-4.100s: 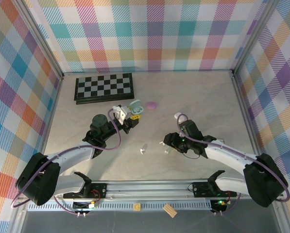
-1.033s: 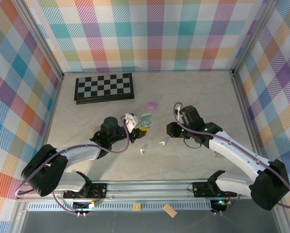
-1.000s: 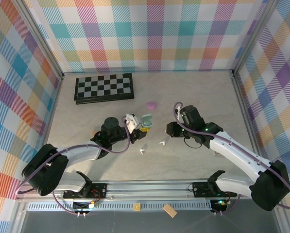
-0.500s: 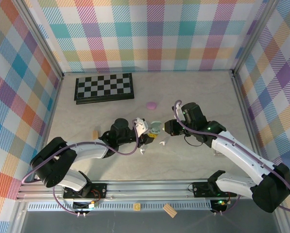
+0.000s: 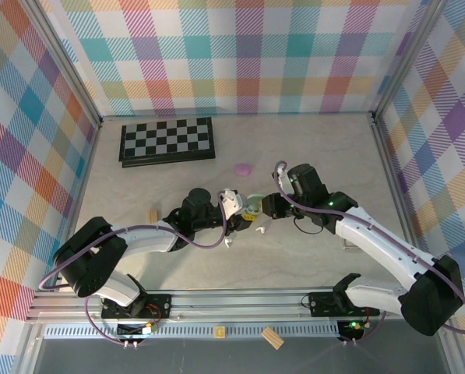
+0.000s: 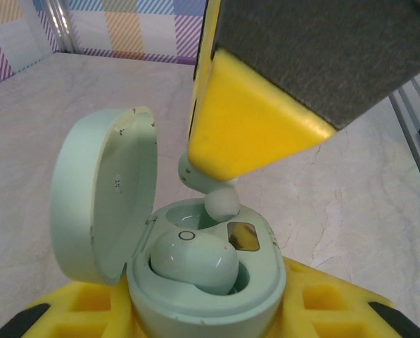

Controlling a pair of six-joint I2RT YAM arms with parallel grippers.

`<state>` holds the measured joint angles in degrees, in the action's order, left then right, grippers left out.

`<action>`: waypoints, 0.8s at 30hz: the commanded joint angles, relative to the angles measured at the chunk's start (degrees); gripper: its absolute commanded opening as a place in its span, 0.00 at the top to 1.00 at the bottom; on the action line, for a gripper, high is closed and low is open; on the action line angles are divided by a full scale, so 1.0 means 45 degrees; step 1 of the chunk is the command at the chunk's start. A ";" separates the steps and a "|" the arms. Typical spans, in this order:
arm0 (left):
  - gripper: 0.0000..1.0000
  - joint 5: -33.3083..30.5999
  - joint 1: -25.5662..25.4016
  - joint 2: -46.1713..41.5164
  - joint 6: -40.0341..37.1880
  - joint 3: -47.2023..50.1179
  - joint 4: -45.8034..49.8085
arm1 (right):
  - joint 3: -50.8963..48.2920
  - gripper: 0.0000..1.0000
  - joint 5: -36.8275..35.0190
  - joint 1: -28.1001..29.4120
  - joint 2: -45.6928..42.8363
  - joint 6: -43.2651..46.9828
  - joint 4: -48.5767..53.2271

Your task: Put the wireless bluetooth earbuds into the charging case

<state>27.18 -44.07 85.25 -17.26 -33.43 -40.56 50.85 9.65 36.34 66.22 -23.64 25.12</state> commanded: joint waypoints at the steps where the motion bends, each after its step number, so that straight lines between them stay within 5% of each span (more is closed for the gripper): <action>1: 0.71 0.0186 -0.0105 -0.0080 -0.0240 -0.0294 -0.0139 | 0.0327 0.81 0.0024 0.0050 0.0129 0.0364 0.0295; 24: 0.71 0.0328 -0.0119 0.0088 -0.0210 -0.0381 -0.0388 | 0.0985 0.73 0.0668 0.0050 0.0631 0.0952 0.0550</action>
<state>27.55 -44.12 85.76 -17.61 -33.91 -40.21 53.71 10.83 36.34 69.45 -20.38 26.72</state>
